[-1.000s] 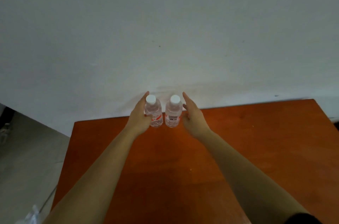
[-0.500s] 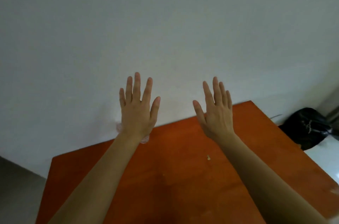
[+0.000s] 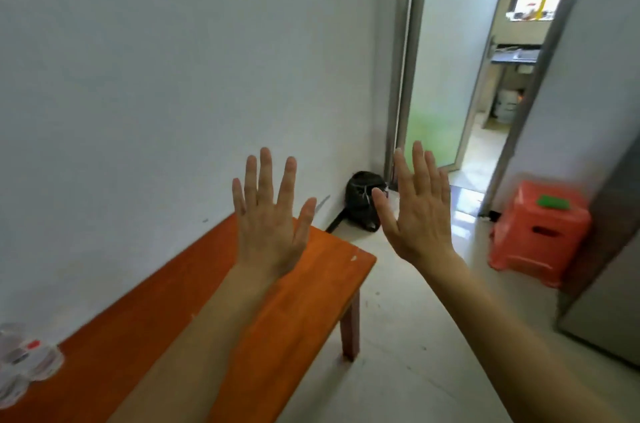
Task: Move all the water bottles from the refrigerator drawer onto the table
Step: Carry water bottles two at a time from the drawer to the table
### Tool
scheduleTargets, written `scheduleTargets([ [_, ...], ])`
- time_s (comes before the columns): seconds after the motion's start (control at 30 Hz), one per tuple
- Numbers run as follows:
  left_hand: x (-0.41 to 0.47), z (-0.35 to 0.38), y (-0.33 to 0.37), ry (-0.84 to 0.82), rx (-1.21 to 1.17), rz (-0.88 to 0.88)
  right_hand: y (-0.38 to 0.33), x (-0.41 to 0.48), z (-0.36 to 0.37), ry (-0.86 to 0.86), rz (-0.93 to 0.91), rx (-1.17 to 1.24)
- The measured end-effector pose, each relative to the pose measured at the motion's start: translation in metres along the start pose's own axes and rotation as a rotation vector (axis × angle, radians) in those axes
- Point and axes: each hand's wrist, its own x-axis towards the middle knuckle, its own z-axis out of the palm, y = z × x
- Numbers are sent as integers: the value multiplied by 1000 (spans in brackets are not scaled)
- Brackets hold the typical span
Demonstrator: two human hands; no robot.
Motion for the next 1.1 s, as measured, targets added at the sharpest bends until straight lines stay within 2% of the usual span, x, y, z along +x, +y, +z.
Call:
scheduleTargets([
  [0.17,33,35,149,-61,-153,205,133,-21,-80,96,165,-102],
  [0.3,61,77,243,-52,-253,357,217,-36,-117,141,304,-194],
  [0.6,129,189,467,-118,-550,600,408,-49,-204,111,491,-514],
  [0.87,139,250,673,-297,-573,849,528,-97,-304,169,715,-687],
  [1.1,124,293,821,-437,-587,1002,645,-148,-359,199,882,-687],
])
